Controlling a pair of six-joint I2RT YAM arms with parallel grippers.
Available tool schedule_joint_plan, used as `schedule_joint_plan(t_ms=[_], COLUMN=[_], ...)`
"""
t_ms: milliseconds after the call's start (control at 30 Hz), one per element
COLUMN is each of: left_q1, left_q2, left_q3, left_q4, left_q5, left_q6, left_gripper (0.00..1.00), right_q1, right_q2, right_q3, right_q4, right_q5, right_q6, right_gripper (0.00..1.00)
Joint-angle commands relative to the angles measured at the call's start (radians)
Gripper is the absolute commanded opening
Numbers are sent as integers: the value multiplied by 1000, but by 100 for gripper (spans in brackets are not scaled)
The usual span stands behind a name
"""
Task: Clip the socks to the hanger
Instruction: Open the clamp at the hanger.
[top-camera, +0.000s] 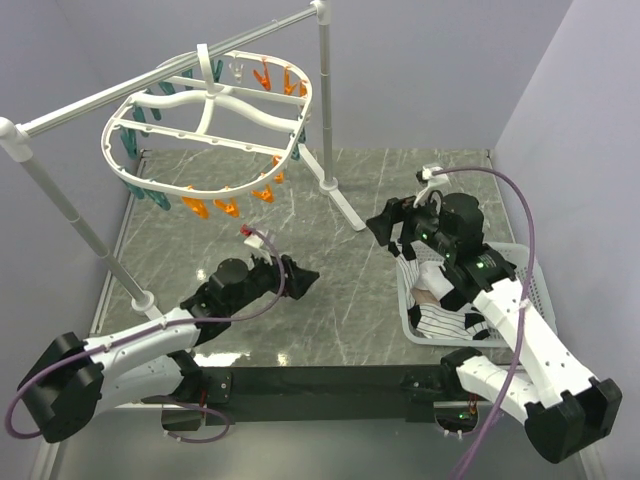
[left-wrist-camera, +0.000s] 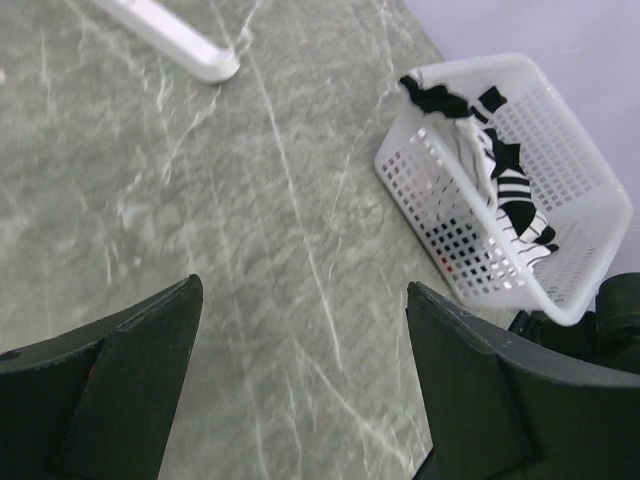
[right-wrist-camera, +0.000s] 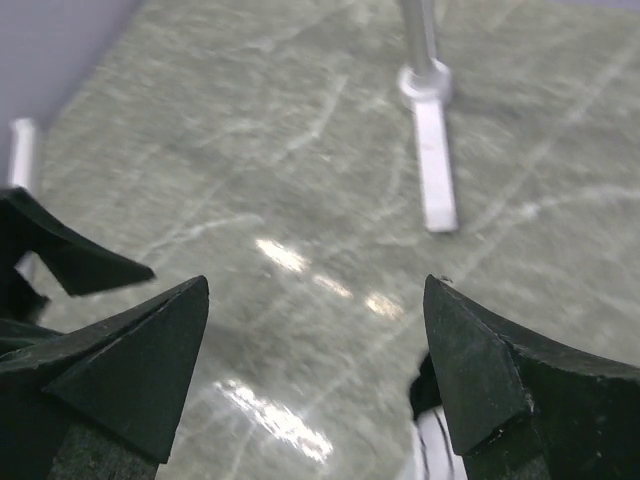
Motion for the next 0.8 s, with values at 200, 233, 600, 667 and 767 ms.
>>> schedule_joint_plan(t_ms=[200, 233, 600, 667, 767], left_q1=[3, 3, 6, 6, 6], left_q2=[-264, -295, -554, -606, -680], left_q3=[-157, -180, -88, -77, -62], left_q4=[-11, -46, -417, -466, -557], left_q5=[-87, -130, -327, -322, -301], left_q6=[-143, -150, -235, -264, -290], left_gripper=[89, 89, 88, 87, 85], right_q1=[81, 119, 322, 340, 353], right_q2=[76, 73, 131, 136, 144], right_q3=[-108, -122, -260, -283, -294], right_q4=[415, 479, 783, 808, 833], right_q5=[-140, -126, 61, 72, 80], right_q6=[71, 74, 139, 179, 212], right_gripper=[91, 91, 87, 87, 86])
